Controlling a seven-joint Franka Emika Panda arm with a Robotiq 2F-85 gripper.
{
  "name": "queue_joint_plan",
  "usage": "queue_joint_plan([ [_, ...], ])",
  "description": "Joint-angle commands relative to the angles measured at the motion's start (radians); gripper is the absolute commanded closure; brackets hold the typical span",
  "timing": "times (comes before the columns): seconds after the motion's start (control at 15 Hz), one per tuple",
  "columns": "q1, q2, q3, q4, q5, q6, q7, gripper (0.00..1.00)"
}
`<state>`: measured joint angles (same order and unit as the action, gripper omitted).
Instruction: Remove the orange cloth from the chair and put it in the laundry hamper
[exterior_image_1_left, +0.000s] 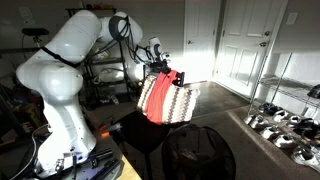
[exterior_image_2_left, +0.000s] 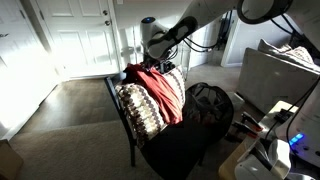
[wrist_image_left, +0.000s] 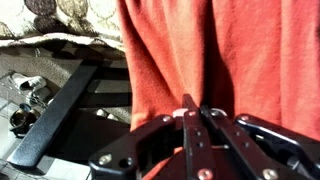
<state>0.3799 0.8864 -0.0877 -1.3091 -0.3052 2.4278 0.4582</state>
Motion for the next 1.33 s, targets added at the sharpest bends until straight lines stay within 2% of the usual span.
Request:
queue_joint_plan([
  [0.0,-0.006,-0.157,0.029,-0.178,0.03,0.061,-0.034,0.99],
  [0.4,-0.003,-0.421,0.057,-0.44,0.015,0.196,-0.036,0.99],
  [0.8,-0.016,-0.63,0.079,-0.627,0.005,0.268,-0.006,0.99],
  [0.93,-0.044,-0.686,0.104,-0.683,0.037,0.277,-0.045,0.99],
  [1.07,-0.052,-0.737,0.098,-0.736,0.005,0.289,-0.02,0.99],
  [1.27,-0.098,-0.824,0.128,-0.833,0.063,0.325,-0.049,0.99],
])
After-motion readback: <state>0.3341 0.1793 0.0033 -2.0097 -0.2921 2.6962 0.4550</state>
